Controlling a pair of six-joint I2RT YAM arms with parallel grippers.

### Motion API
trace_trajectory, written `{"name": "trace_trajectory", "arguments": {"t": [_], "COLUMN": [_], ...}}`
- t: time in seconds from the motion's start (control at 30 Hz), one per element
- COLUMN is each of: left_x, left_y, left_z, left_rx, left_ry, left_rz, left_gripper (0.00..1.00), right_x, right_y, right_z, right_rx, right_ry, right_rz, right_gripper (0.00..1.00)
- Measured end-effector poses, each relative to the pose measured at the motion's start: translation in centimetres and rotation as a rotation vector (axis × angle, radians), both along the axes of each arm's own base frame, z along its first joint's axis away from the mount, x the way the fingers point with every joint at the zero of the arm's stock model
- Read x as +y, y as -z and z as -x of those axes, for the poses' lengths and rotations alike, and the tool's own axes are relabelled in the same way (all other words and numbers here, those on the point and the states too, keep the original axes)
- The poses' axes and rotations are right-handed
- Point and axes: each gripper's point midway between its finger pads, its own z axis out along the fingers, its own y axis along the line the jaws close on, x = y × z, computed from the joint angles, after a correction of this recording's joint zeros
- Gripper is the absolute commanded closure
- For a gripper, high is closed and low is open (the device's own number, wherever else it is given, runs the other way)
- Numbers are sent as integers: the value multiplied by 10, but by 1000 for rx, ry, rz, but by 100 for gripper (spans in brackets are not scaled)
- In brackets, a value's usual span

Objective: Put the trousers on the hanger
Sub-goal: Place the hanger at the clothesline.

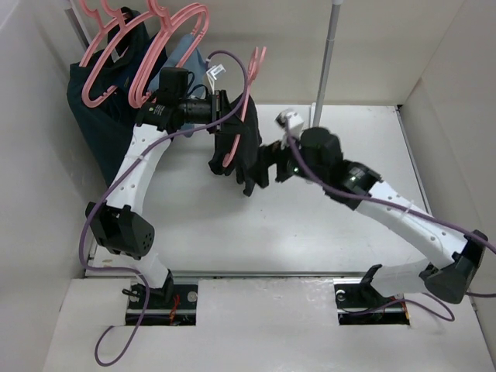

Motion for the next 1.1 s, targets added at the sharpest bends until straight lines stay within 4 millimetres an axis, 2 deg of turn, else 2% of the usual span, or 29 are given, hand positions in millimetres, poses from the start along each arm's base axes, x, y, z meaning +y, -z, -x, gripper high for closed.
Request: {"name": "trace_trajectory", "arguments": {"t": [0.1,0.17,0.23,0.37,0.47,0.5,0.53,0.63,0.67,0.97,1.1], "left_x": [-2,-4,-5,-6,-5,-5,-3,-2,-3,8,13], "left_y": [-7,-11,-15,-22,-25,-25,-24,-19,-19,-25,-25], "left_z": [2,2,2,-1,-5,-6,-9,-12,-15,-32,-44], "left_rx": [26,37,37,23,20,20,23,39,34,-27,-51], "left_ry": [5,6,11,14,15,15,11,4,-6,-58,-108], "left_rz": [29,46,62,84,114,123,130,139,140,155,160], "left_gripper": [100,100,100,100,100,100,100,100,100,100,100], "right_x": [15,20,23,31,41,45,46,50,51,57,60], "right_y": [51,71,79,76,67,64,62,57,57,32,32], "right_z": [13,7,-10,-43,-66,-75,-81,-94,-96,-121,-136], "right_rx": [-43,-66,-103,-171,-207,-219,-228,-245,-246,-276,-276], "right_ry": [-48,-42,3,87,149,177,195,243,255,319,323], "right_rz": [132,192,230,247,243,238,239,240,245,210,205], "right_gripper": [0,0,0,0,21,34,58,92,100,100,100]}}
